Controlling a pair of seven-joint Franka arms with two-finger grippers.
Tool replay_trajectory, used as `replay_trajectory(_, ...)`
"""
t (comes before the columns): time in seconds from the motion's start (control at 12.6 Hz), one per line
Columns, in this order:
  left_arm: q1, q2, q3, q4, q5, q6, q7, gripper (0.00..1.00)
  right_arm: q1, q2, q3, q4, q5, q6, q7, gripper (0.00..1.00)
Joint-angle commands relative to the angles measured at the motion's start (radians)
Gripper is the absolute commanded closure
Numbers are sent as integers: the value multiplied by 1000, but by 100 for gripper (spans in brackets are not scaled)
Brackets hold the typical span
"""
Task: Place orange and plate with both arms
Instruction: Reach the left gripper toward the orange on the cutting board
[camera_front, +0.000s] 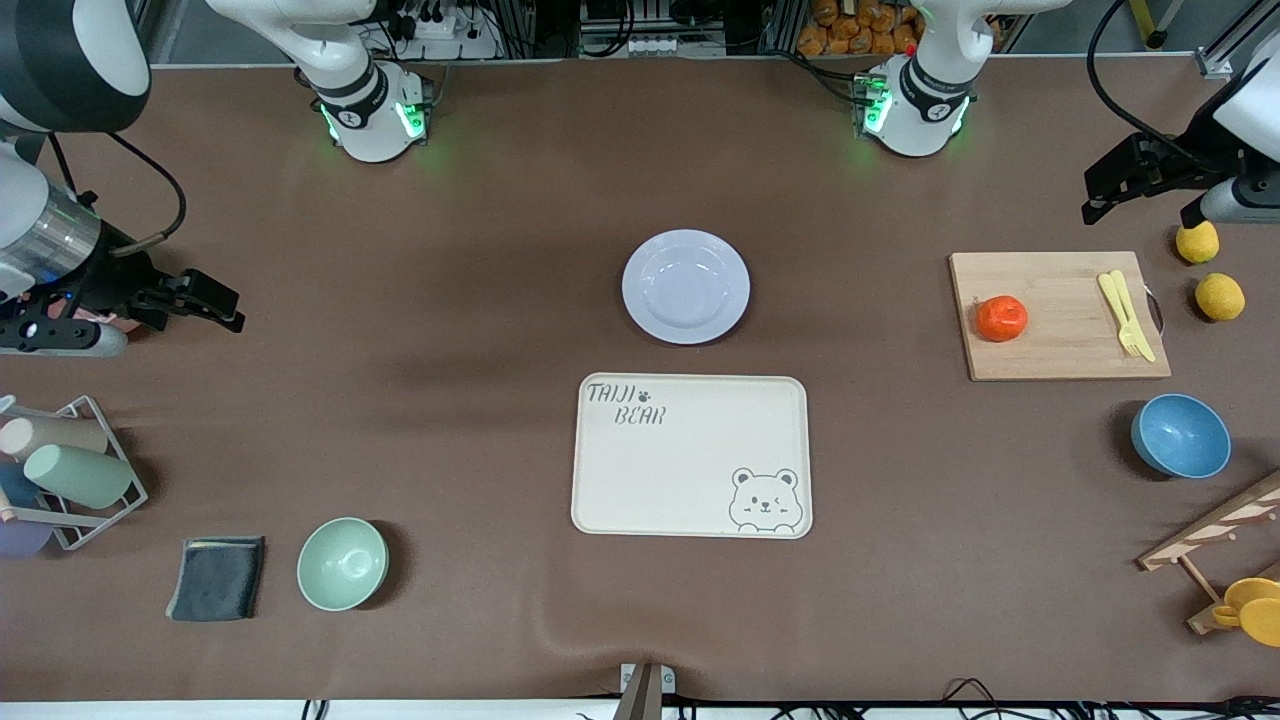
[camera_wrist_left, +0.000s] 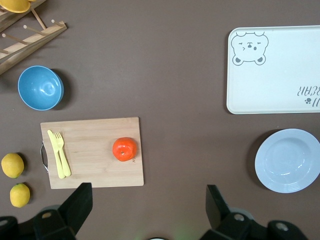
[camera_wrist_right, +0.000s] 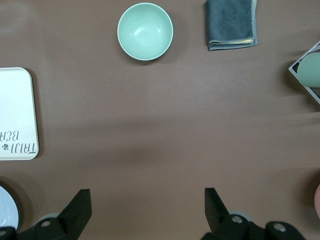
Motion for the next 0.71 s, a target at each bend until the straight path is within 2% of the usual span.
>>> replay_trajectory(0.0, 7, 5, 1, 13, -8, -19, 24, 0, -6, 1, 5, 8, -15, -9, 4, 0)
replay_trajectory(0.63, 6, 35, -1, 7, -1, -20, 44, 0, -9, 12, 2, 9, -6, -10, 4, 0)
